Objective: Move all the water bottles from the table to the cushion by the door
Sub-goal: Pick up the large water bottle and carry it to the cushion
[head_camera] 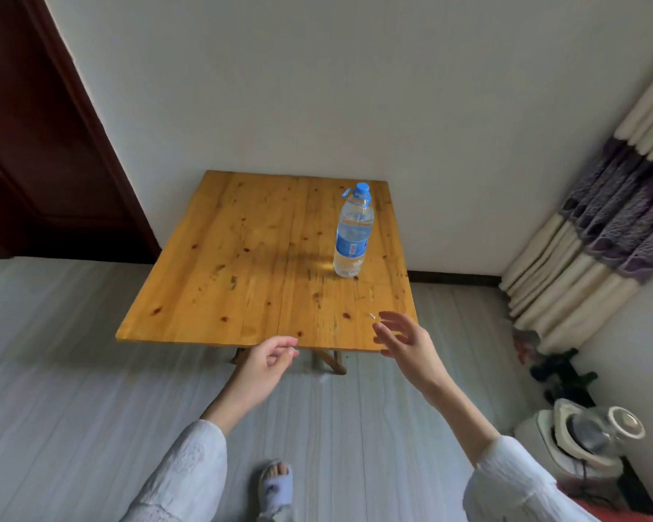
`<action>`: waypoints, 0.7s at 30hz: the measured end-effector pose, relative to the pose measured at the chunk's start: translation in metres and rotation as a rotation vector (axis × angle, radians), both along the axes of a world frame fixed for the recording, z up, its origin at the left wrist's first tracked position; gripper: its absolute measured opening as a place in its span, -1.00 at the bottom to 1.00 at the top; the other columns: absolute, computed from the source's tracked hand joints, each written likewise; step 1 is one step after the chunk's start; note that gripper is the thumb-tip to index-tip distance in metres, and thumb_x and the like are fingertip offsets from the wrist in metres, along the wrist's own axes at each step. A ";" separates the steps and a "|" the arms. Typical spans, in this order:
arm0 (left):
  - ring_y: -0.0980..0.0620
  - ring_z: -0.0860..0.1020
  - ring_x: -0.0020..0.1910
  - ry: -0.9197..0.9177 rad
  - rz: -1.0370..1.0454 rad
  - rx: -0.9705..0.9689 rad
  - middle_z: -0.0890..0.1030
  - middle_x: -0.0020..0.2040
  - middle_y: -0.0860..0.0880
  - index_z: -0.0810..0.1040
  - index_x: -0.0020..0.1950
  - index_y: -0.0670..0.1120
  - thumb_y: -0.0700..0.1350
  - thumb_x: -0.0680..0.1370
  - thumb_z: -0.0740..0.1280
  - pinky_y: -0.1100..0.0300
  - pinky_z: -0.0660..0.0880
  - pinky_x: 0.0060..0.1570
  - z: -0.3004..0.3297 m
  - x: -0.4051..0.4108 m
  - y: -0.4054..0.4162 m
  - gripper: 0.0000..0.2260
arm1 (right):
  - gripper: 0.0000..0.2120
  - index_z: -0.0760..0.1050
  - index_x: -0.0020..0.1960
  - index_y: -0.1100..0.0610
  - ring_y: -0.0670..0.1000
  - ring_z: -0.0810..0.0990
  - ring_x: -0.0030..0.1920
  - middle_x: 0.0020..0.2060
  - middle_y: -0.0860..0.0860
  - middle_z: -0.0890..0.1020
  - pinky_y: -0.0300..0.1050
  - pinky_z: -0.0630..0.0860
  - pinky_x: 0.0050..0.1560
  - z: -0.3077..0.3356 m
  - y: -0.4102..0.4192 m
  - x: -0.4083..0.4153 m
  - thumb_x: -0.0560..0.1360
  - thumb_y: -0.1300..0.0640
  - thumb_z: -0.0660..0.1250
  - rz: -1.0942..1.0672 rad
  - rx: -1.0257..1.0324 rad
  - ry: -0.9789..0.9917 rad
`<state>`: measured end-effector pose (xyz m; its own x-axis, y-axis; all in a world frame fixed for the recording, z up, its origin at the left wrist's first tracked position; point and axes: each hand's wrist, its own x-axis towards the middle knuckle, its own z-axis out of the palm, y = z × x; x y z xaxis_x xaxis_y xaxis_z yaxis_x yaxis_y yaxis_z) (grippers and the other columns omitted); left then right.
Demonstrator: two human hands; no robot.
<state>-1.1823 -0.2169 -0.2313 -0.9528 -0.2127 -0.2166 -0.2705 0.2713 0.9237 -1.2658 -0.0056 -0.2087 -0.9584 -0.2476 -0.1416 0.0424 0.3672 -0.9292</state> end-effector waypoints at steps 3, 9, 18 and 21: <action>0.03 0.53 0.10 -0.016 -0.042 0.006 0.57 0.11 -0.06 0.46 0.20 -0.08 -0.15 0.58 0.17 0.14 0.45 0.13 -0.010 -0.063 -0.032 -0.79 | -0.65 0.40 0.25 0.10 0.04 0.60 0.06 0.11 0.07 0.58 0.00 0.57 0.07 -0.009 -0.025 -0.056 0.50 0.02 0.27 -0.071 -0.001 0.000; 0.12 0.41 0.22 -0.078 -0.202 -0.007 0.42 0.34 -0.01 0.30 0.37 -0.02 -0.03 0.58 0.15 0.26 0.34 0.14 -0.020 -0.176 -0.076 -0.65 | -0.62 0.36 0.30 0.07 0.01 0.55 0.09 0.20 0.06 0.54 -0.08 0.54 0.04 -0.027 -0.061 -0.138 0.50 0.04 0.26 -0.192 -0.002 -0.050; 0.08 0.08 0.49 -0.106 -0.339 0.002 0.07 0.53 0.03 -0.03 0.49 0.10 0.01 0.56 0.19 0.04 0.11 0.46 -0.058 -0.306 -0.069 -0.43 | -0.49 0.22 0.40 0.10 0.06 0.46 0.26 0.34 0.10 0.43 -0.12 0.46 0.09 -0.066 -0.081 -0.250 0.51 0.02 0.25 -0.233 0.114 -0.144; 0.11 0.04 0.50 -0.119 -0.357 -0.008 0.01 0.54 0.07 -0.12 0.48 0.14 0.02 0.56 0.19 0.02 0.09 0.47 -0.067 -0.346 -0.064 -0.38 | -0.42 0.15 0.44 0.09 0.07 0.40 0.33 0.39 0.08 0.36 -0.05 0.40 0.23 -0.082 -0.083 -0.289 0.50 0.01 0.26 -0.172 0.197 -0.145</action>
<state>-1.5281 -0.2810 -0.2982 -0.9356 0.1260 -0.3298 -0.2628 0.3752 0.8889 -1.5544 -0.0891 -0.2911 -0.9503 -0.0372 -0.3090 0.2465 0.5161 -0.8203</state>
